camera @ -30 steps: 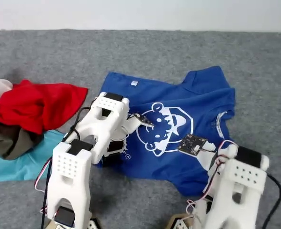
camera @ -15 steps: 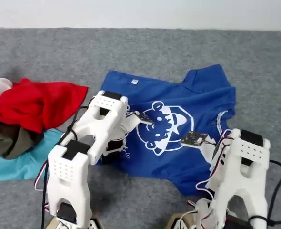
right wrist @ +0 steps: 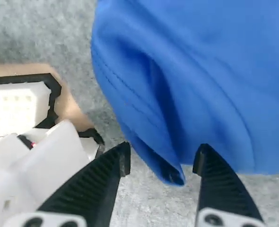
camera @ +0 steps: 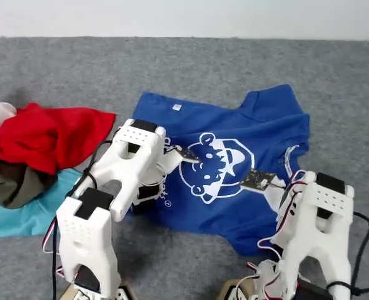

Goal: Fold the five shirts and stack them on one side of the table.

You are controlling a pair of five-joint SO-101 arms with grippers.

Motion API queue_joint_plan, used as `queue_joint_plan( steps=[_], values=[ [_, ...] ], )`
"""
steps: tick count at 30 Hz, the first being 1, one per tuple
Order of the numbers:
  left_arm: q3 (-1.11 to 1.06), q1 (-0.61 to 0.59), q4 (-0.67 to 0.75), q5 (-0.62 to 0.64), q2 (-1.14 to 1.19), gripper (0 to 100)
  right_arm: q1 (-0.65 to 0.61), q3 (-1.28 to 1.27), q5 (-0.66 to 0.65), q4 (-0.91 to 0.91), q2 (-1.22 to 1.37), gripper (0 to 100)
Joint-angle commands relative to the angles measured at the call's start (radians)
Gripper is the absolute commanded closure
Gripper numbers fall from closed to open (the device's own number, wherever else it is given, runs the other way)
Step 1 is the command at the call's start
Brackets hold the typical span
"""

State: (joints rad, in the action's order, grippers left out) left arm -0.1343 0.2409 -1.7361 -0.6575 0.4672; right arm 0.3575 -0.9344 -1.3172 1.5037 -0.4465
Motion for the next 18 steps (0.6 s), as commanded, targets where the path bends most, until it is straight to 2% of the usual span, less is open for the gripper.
queue_joint_plan(
  steps=[1, 5, 18],
  values=[
    [-0.002, -0.005, -0.021, 0.014, -0.071, 99, 0.012, -0.025, -0.066, -0.021, 0.002, 86.9],
    [-0.002, -0.006, -0.021, 0.014, -0.071, 99, 0.012, -0.029, -0.078, -0.030, 0.001, 99.4],
    [-0.042, -0.012, -0.021, 0.021, -0.075, 99, 0.008, -0.034, -0.075, -0.226, 0.001, 98.9]
  ],
)
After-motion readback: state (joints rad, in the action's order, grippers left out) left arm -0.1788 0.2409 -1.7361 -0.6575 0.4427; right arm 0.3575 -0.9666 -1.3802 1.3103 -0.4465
